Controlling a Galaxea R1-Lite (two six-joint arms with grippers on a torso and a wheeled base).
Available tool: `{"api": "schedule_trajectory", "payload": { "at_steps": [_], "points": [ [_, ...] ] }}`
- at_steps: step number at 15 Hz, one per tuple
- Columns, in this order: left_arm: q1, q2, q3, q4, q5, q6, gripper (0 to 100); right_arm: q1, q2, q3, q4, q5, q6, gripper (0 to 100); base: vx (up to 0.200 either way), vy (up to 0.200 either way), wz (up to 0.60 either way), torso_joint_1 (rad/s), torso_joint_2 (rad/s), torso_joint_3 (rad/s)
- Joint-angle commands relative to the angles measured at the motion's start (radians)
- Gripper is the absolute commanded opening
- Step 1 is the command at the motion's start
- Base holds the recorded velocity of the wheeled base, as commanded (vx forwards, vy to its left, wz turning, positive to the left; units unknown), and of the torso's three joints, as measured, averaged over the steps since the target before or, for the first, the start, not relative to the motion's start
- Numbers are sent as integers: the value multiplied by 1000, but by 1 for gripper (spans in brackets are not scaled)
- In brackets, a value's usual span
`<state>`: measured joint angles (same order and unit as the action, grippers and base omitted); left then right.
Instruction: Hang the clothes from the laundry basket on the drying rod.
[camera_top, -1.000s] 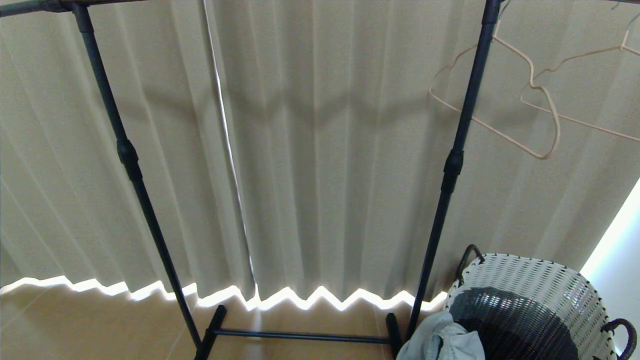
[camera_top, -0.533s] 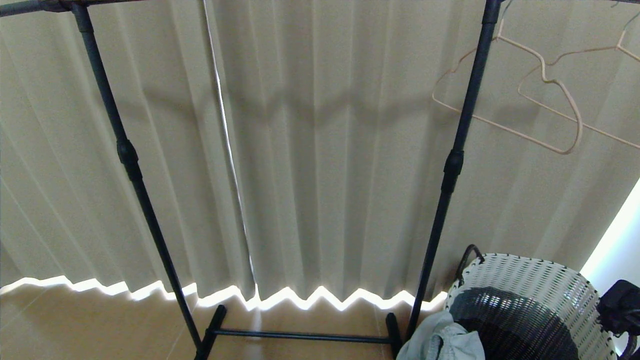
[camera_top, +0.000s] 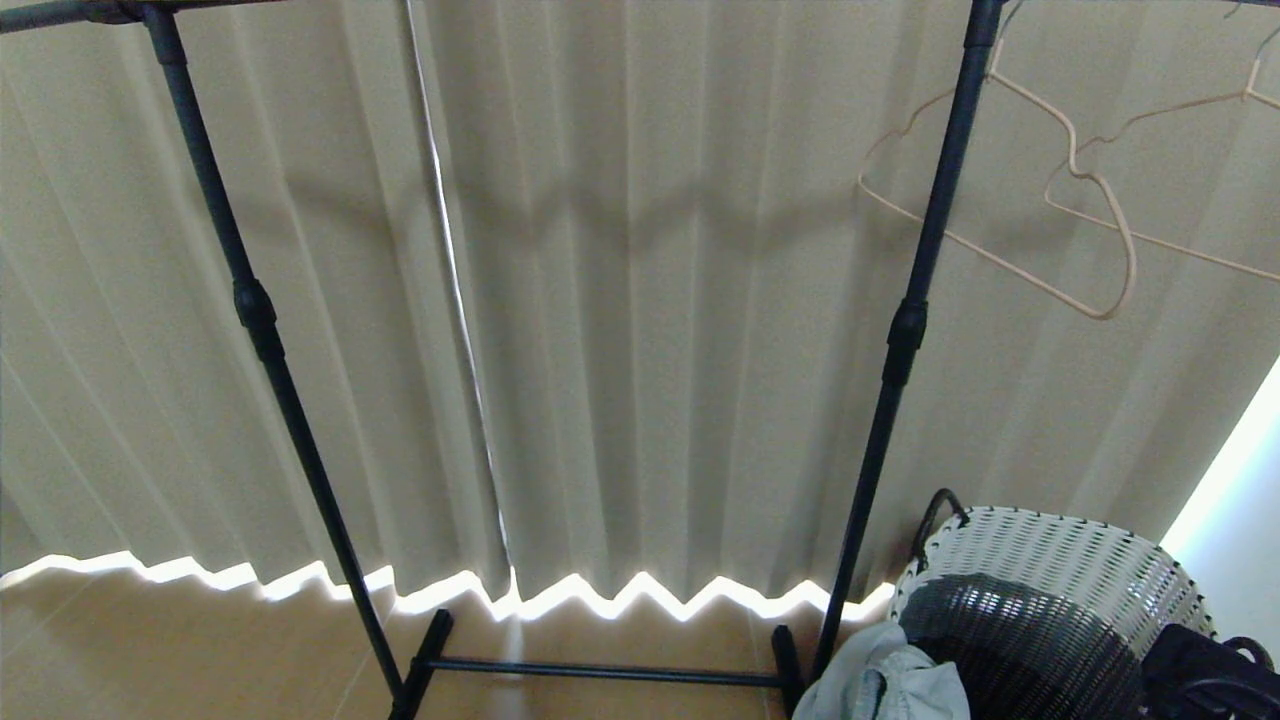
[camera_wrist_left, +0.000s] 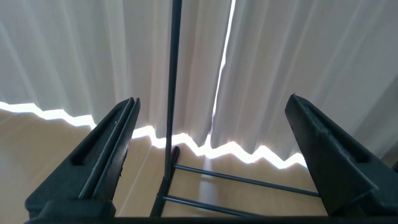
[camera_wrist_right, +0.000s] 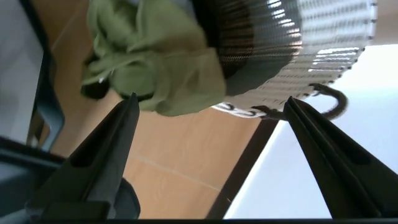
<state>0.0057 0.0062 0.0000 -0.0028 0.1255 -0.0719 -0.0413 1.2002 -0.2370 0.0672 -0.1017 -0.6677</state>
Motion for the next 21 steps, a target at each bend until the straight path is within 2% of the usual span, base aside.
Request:
{"api": "schedule_trajectory", "payload": {
  "at_steps": [1,3,7,14,21],
  "points": [
    [0,1,0,0,0,0,100,0,44,13,0,2,-18,100,0,0,0,0,0,0],
    [0,1,0,0,0,0,100,0,75,16,-1,7,-46,100,0,0,0,0,0,0],
    [0,1,0,0,0,0,100,0,150,12,-3,8,-50,100,0,0,0,0,0,0],
    [0,1,0,0,0,0,100,-5,335,16,-170,2,-50,100,0,0,0,0,0,0],
    [0,1,0,0,0,0,100,-69,452,18,-279,0,-52,100,0,0,0,0,0,0]
  ]
}}
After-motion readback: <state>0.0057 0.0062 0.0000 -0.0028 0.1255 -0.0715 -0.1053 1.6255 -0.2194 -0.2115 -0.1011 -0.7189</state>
